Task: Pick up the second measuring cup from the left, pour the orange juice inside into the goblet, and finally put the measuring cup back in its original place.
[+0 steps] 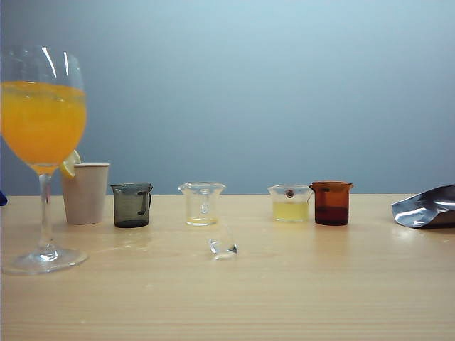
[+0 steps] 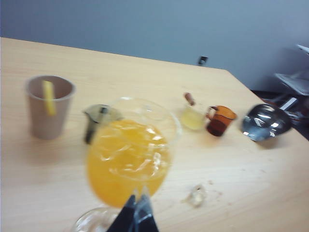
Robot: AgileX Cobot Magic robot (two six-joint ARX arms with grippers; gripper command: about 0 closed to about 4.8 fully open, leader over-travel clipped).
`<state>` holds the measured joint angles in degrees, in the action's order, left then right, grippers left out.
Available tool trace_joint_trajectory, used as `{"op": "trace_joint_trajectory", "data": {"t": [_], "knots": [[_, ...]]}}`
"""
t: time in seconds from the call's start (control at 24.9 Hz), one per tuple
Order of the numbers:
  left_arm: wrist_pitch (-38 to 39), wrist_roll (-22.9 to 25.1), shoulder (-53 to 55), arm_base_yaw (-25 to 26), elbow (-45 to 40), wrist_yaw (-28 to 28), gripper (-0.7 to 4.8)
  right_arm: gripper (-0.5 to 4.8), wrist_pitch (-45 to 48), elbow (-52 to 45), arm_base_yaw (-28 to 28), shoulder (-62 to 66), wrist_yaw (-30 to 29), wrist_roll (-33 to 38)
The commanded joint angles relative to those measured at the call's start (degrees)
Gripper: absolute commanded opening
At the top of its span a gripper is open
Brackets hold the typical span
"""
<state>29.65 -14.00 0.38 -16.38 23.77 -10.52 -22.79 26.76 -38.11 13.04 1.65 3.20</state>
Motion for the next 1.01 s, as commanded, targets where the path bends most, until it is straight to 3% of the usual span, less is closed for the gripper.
{"op": "trace_joint_trajectory", "data": {"t": [0.04,0.36,0.6,1.01], "knots": [[-7.80,0.04,-0.26,-0.17,-4.70,1.31,-0.06,-0.06,1.57,-4.07,0.17,-6.78,1.20,1.86],[-17.38,0.04,-0.28,-0.17,-15.80,2.05,-0.06,-0.06,2.51,-11.87,0.11,-11.39,1.42,4.33],[-27.45,0.00,-0.28,-0.17,-22.58,6.62,-0.06,-0.06,6.32,-17.79,0.11,-12.02,2.27,4.35],[-22.05,0.26,-0.28,-0.17,-23.26,5.79,-0.05,-0.06,13.18,-26.71,0.09,-12.41,3.48,8.24]]}}
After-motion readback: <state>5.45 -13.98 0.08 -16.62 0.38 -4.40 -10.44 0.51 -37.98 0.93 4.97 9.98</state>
